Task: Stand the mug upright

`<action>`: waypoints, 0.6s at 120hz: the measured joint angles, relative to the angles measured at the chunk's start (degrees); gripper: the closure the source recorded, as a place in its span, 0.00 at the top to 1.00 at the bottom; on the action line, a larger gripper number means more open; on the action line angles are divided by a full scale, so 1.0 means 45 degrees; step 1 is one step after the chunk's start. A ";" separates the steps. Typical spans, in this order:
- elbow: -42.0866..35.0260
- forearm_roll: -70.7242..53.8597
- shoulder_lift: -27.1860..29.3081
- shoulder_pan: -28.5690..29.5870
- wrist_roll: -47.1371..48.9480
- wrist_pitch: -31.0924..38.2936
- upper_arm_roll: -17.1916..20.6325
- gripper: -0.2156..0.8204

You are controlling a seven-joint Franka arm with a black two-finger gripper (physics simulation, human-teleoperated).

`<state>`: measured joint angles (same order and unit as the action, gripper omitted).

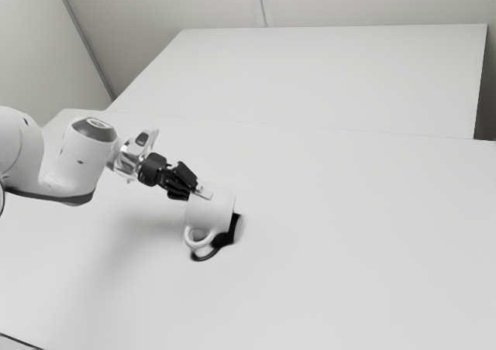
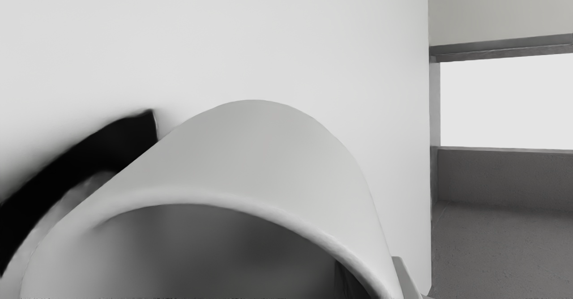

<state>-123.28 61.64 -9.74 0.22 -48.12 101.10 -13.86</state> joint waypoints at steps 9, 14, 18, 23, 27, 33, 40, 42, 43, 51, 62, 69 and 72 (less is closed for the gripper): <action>0.0005 -0.0101 0.0327 -0.0014 0.0050 0.0128 0.0011 0.09; 0.0011 -0.0245 0.0493 -0.0020 0.0115 0.0255 0.0012 0.09; 0.0026 -0.0441 0.0618 -0.0028 0.0207 0.0390 0.0013 0.09; 0.0037 -0.0692 0.0754 -0.0059 0.0361 0.0619 0.0012 0.08; 0.0032 -0.0952 0.0915 -0.0137 0.0530 0.0869 0.0012 0.08; 0.0029 -0.1548 0.1177 -0.0323 0.0889 0.1274 0.0011 0.08; 0.0027 -0.2362 0.1408 -0.0590 0.1419 0.1730 0.0011 0.08; 0.0032 -0.2611 0.1462 -0.0666 0.1586 0.1849 0.0011 0.08; 0.0034 -0.2733 0.1487 -0.0703 0.1670 0.1906 0.0011 0.08; 0.0042 -0.3678 0.1651 -0.0971 0.2383 0.2301 0.0002 0.08; 0.0045 -0.4903 0.1880 -0.1235 0.3437 0.2677 -0.0007 0.08; 0.0032 -0.5766 0.2086 -0.1385 0.4171 0.2873 -0.0016 0.08; 0.0013 -0.6139 0.2177 -0.1459 0.4493 0.2989 -0.0027 0.08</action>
<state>-123.22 34.01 0.05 -6.34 -27.90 114.55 -13.98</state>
